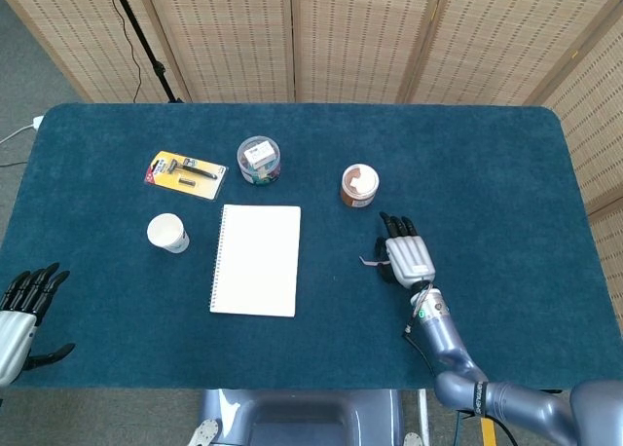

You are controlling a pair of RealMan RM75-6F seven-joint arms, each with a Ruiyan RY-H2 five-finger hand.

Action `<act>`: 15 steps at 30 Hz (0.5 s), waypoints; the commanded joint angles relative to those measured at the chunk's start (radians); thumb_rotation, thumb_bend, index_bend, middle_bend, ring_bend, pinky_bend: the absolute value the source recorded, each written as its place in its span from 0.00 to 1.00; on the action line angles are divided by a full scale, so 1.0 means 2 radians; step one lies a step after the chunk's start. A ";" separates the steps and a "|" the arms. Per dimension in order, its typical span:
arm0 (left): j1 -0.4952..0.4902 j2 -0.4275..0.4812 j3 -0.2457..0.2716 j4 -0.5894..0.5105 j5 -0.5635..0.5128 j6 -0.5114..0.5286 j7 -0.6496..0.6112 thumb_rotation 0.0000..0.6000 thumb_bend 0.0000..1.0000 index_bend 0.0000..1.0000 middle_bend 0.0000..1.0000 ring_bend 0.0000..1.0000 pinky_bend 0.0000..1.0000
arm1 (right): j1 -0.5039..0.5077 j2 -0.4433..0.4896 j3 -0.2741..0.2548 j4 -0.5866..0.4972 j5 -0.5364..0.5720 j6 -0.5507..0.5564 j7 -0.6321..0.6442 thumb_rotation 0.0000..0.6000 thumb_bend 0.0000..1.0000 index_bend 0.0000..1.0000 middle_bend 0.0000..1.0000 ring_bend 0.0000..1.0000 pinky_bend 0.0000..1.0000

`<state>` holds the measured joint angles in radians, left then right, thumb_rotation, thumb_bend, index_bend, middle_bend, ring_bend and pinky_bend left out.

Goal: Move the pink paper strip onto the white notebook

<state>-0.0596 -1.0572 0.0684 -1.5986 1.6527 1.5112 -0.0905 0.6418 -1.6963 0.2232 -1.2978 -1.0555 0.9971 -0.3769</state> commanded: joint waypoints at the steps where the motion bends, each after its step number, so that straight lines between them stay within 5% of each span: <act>1: 0.000 0.000 0.000 0.000 0.000 -0.001 0.000 1.00 0.00 0.00 0.00 0.00 0.00 | 0.001 0.000 -0.001 0.004 0.001 -0.002 0.001 1.00 0.48 0.50 0.00 0.00 0.00; 15: -0.001 -0.001 0.000 -0.003 -0.001 -0.004 0.006 1.00 0.00 0.00 0.00 0.00 0.00 | 0.003 0.002 -0.003 0.008 0.003 -0.008 0.010 1.00 0.48 0.55 0.00 0.00 0.00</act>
<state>-0.0614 -1.0586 0.0683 -1.6036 1.6503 1.5036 -0.0778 0.6476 -1.6920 0.2182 -1.2818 -1.0500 0.9819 -0.3565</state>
